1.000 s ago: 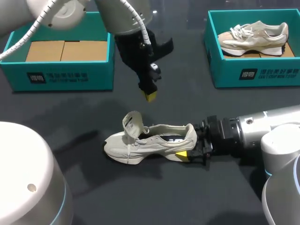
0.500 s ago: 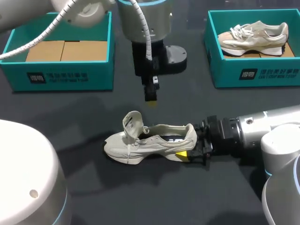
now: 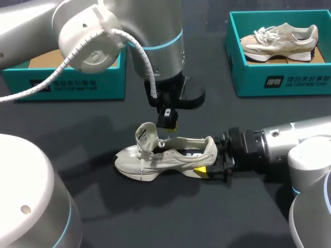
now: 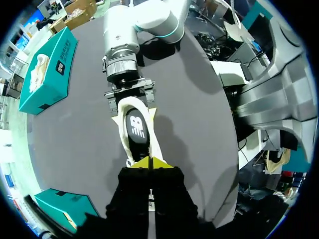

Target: Take the shoe out of the shoebox, open the shoe tongue, remove and reinsert the insole, then place the shoe into the shoebox

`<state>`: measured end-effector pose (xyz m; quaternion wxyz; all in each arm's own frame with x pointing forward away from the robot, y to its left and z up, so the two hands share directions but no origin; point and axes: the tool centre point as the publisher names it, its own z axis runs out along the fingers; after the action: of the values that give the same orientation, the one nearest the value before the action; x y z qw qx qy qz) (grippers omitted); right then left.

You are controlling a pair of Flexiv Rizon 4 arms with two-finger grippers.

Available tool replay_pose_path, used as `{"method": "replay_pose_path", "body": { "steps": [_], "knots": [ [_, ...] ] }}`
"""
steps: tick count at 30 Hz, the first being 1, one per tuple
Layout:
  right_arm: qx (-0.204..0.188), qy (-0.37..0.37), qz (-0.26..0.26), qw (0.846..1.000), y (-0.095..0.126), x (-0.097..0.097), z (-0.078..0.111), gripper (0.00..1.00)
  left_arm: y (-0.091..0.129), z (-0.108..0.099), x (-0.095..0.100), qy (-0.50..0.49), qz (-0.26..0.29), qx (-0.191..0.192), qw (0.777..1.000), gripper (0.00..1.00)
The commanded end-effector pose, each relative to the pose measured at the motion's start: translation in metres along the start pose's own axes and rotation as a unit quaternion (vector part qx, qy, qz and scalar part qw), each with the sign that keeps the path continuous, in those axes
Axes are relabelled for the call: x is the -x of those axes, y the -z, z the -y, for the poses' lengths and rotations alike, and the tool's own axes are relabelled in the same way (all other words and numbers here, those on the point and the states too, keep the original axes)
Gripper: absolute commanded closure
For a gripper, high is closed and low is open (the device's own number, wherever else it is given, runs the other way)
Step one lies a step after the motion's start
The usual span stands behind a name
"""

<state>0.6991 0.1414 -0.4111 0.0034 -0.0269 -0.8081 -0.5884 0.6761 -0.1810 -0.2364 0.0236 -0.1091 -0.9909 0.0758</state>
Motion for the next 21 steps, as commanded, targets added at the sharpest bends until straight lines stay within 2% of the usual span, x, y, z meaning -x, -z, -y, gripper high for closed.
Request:
{"method": "replay_pose_path", "body": {
  "steps": [1,4,6,7,11,13,21],
  "knots": [
    [-0.002,0.000,0.001,1.000,-0.002,0.000,0.001,1.00,0.000,-0.006,-0.002,-0.001,0.003,-0.018,1.000,1.00],
    [-0.002,0.000,0.001,1.000,-0.002,0.000,0.001,1.00,0.000,-0.006,-0.002,-0.001,0.003,-0.018,1.000,1.00],
    [-0.002,0.000,0.001,1.000,-0.002,0.000,0.001,1.00,-0.021,0.004,0.004,0.021,-0.002,0.004,1.000,1.00],
    [-0.002,0.000,0.001,1.000,-0.002,0.000,0.001,1.00,-0.029,0.006,0.006,0.014,-0.018,-0.002,1.000,1.00],
    [-0.002,0.000,0.001,1.000,-0.002,0.000,0.001,1.00,-0.051,0.011,0.012,0.031,-0.021,0.004,0.999,1.00],
    [-0.002,0.000,0.001,1.000,-0.002,0.000,0.001,1.00,-0.061,0.016,0.015,0.039,-0.007,0.022,0.999,1.00],
    [-0.002,0.000,0.001,1.000,-0.002,0.000,0.001,1.00,-0.062,0.017,0.017,0.048,0.004,0.030,0.998,1.00]
  ]
}}
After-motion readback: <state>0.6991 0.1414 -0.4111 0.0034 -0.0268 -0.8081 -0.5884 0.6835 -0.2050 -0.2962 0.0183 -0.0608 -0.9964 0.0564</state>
